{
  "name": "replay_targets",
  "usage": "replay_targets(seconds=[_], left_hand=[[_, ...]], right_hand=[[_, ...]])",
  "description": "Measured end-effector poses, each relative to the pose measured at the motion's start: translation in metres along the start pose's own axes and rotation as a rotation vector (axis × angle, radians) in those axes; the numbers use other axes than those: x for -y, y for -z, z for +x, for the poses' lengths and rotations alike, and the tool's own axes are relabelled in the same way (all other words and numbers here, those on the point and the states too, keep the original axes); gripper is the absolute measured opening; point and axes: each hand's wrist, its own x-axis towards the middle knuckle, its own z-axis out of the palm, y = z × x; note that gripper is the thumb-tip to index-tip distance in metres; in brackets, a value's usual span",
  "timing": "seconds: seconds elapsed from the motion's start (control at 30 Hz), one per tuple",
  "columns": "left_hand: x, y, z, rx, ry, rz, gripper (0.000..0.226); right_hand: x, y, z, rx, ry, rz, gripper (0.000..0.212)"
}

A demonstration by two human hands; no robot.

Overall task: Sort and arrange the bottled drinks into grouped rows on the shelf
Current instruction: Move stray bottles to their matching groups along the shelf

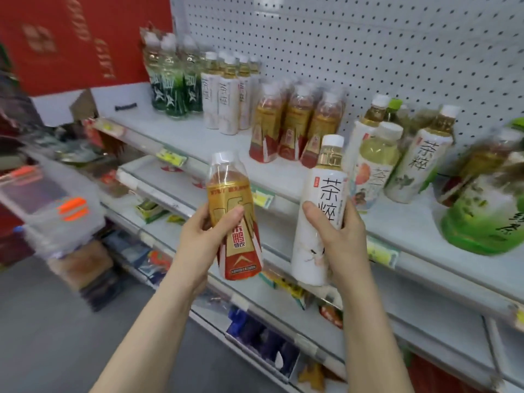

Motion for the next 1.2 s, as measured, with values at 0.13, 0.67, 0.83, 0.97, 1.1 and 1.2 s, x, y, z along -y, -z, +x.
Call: replay_targets(seconds=[0.13,0.67,0.83,0.97,1.1,1.2], left_hand=[[-0.015,0.062,0.026,-0.010,-0.001,0.020,0.061],[-0.055,0.172,0.181,0.061,-0.072,0.047,0.055],[-0.082,0.197,0.251,0.045,-0.142,0.078,0.054],[-0.093,0.213,0.295,0.051,-0.136,0.086,0.056],[-0.098,0.223,0.333,0.084,-0.122,0.088,0.065],[-0.100,0.231,0.358,0.129,-0.100,0.078,0.057]], right_hand=[[0.000,-0.072,0.003,-0.007,-0.013,0.004,0.048],[0.002,-0.232,0.120,-0.042,0.085,0.027,0.054],[0.009,-0.281,0.200,-0.103,0.142,-0.030,0.058],[0.004,-0.317,0.253,-0.099,0.147,-0.216,0.064],[-0.018,-0.345,0.291,-0.153,0.153,-0.413,0.061],[-0.030,-0.361,0.305,-0.234,0.162,-0.490,0.064]])
